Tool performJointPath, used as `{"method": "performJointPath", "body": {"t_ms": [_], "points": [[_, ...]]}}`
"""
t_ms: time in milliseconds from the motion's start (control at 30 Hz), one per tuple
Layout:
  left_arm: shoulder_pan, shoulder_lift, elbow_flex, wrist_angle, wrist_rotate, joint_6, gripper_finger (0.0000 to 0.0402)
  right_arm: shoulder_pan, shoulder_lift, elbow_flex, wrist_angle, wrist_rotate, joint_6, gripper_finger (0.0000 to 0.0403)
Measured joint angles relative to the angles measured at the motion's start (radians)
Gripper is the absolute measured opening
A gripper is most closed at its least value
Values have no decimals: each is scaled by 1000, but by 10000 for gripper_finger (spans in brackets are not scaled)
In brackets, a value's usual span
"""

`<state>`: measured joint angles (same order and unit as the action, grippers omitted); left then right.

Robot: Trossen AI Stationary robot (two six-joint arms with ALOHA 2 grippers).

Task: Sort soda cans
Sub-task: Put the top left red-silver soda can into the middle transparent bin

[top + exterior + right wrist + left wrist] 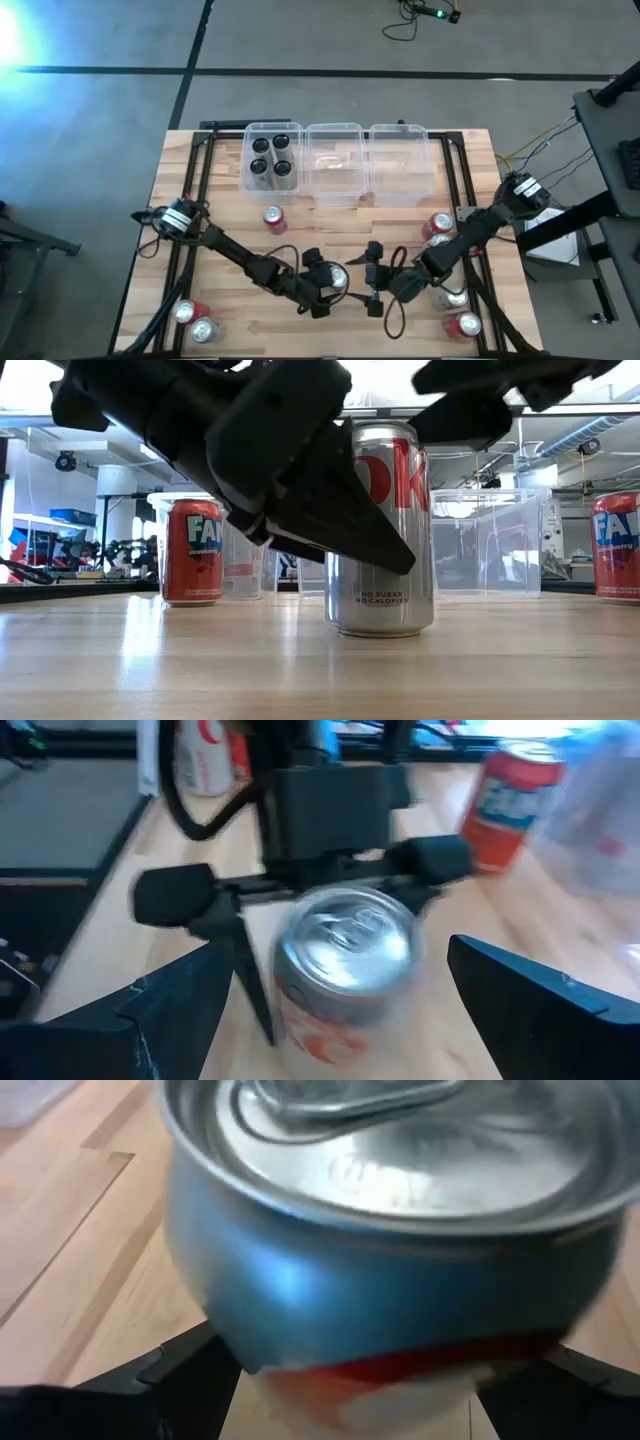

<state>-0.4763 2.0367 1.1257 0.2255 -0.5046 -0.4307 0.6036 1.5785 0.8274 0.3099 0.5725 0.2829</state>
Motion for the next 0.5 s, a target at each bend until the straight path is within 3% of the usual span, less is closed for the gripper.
{"method": "performJointPath", "body": {"t_ms": [500], "points": [[-18, -136, -129, -15, 25, -50, 336, -72, 219, 78, 135, -54, -11, 364]]}}
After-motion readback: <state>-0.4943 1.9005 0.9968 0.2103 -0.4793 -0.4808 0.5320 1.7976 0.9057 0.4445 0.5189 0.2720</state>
